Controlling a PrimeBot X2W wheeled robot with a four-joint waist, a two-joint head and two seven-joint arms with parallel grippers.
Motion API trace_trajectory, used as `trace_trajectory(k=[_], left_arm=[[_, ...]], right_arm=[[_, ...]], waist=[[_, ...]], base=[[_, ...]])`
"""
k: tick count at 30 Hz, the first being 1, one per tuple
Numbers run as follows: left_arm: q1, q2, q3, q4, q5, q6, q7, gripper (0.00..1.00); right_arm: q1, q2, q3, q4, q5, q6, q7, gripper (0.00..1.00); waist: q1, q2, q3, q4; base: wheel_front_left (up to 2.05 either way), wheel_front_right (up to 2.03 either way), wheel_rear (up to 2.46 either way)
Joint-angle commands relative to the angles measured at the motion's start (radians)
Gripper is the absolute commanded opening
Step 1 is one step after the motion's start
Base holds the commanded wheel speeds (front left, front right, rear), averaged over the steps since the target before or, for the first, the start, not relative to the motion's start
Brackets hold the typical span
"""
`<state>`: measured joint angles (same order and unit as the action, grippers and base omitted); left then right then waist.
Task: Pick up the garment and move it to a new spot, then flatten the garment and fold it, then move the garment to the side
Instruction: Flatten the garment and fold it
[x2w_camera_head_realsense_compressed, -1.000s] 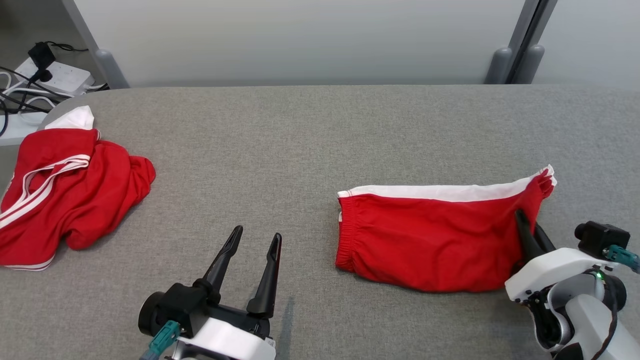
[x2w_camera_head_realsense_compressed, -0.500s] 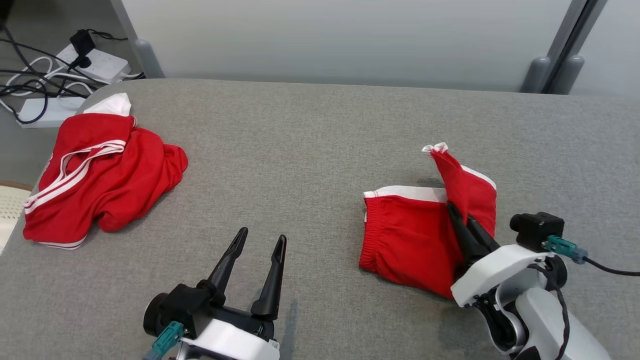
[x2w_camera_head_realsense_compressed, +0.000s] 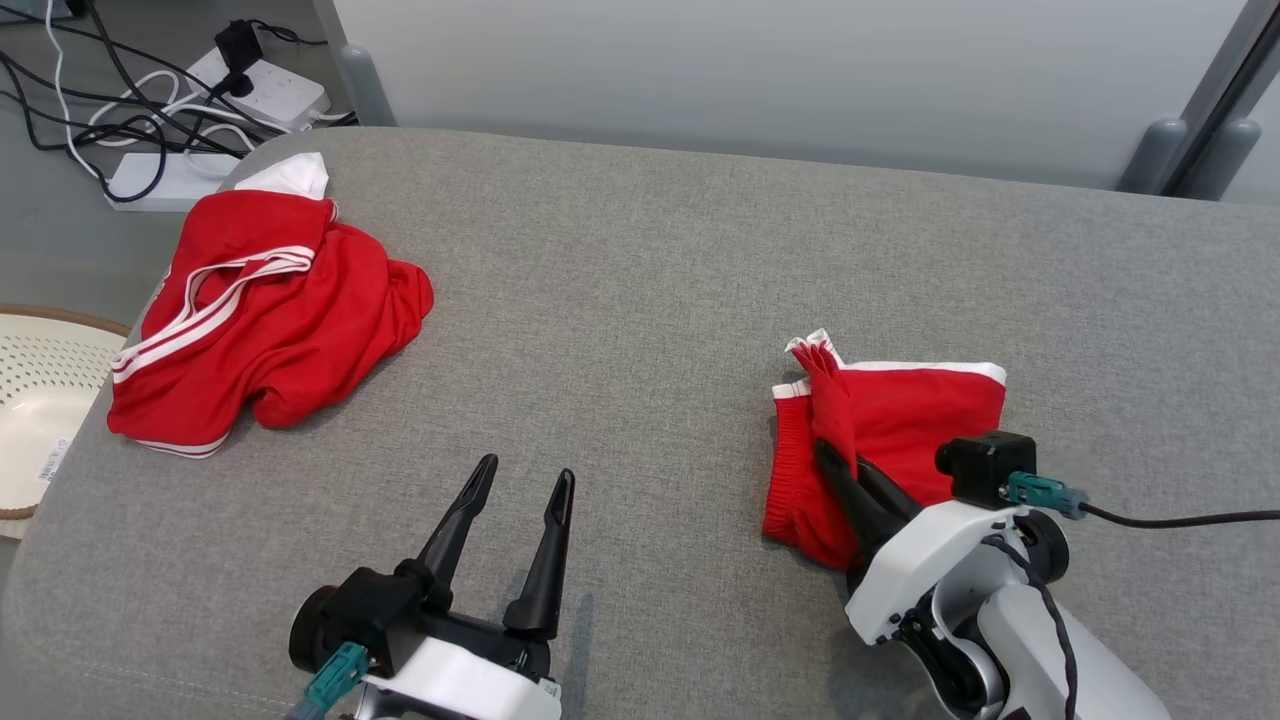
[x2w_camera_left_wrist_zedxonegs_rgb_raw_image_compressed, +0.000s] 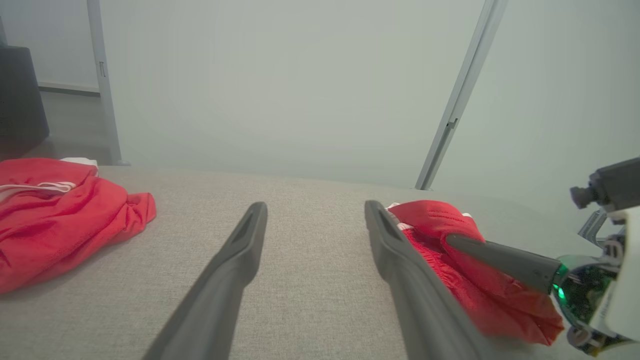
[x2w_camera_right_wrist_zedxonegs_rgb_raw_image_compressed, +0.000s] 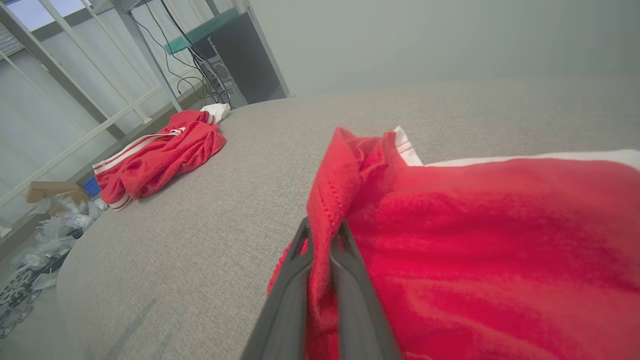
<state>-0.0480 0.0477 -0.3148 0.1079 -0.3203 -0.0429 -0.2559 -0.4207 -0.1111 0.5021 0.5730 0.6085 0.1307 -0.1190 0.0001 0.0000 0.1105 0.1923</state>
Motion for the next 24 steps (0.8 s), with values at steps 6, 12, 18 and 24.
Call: trace_trajectory(k=[6, 12, 18, 24], left_arm=[[-0.033, 0.003, 0.031, -0.029, -0.017, 0.012, -0.006, 1.00], [-0.029, 0.003, 0.034, -0.026, -0.017, 0.013, -0.006, 1.00], [-0.026, 0.003, 0.038, -0.022, -0.016, 0.012, -0.006, 1.00], [-0.012, 0.003, 0.051, -0.023, -0.013, 0.014, -0.006, 1.00]], right_arm=[[0.014, 0.012, 0.062, -0.043, 0.015, 0.000, 0.046, 1.00], [0.047, 0.005, 0.130, -0.123, 0.042, 0.000, 0.065, 1.00], [0.077, -0.032, 0.232, -0.241, 0.107, 0.000, 0.079, 1.00], [0.087, -0.093, 0.203, -0.299, 0.053, 0.000, -0.011, 1.00]], waist=[[-0.0001, 0.0000, -0.006, 0.001], [-0.0001, 0.0000, -0.015, -0.013], [-0.0001, 0.0000, -0.031, -0.032], [-0.0001, 0.0000, -0.050, -0.065]], base=[[0.00, 0.00, 0.00], [0.00, 0.00, 0.00], [0.00, 0.00, 0.00], [0.00, 0.00, 0.00]])
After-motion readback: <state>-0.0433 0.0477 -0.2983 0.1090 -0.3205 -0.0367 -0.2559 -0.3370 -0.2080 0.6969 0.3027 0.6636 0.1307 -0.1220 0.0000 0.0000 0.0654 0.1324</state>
